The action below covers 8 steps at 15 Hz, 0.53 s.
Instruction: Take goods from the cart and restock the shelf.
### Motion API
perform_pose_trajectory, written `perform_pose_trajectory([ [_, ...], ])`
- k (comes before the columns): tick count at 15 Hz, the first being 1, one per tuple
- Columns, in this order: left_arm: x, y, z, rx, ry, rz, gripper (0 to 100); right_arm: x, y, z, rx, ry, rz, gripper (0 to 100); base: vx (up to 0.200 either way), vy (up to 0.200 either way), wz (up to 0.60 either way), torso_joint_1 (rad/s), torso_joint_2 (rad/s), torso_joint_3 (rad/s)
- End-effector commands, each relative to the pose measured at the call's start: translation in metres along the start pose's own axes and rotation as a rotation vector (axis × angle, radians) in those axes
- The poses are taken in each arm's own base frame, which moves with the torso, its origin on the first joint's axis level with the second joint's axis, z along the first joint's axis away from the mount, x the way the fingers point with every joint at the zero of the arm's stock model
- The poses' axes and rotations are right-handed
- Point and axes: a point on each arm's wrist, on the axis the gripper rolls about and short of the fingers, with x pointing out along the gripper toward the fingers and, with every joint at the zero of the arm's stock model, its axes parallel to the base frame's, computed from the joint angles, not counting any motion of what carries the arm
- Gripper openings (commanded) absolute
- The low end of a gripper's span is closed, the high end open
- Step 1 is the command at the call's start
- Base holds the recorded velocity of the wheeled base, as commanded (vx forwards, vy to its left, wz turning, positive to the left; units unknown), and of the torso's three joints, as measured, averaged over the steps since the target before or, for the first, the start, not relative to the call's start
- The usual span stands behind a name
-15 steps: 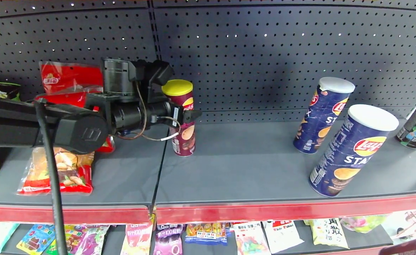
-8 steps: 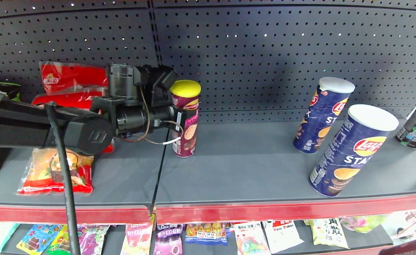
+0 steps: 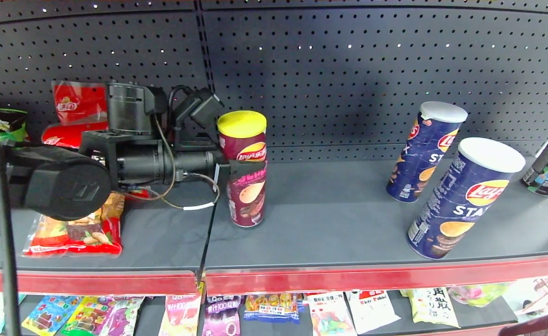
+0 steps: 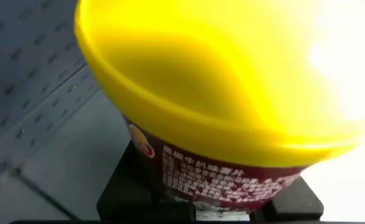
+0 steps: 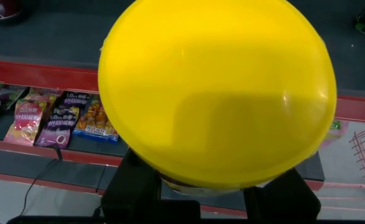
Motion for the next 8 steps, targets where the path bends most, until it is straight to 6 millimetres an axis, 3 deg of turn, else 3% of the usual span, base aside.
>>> perform_pose_trajectory([
  [1,-0.013,-0.006,0.004,0.047,-0.024,-0.052,0,0.001,0.0,0.006,-0.001,0.0,0.004,0,0.0,0.0,0.0,0.0,0.0,0.0],
  [4,-0.017,-0.012,0.001,0.061,-0.047,-0.173,0,0.007,-0.001,0.026,-0.001,0.005,0.007,0,0.0,0.0,0.0,0.0,0.0,0.0],
  [8,-0.016,-0.015,-0.011,0.044,-0.046,-0.29,0,0.008,-0.002,0.034,-0.005,-0.001,0.009,0,0.0,0.0,0.0,0.0,0.0,0.0],
])
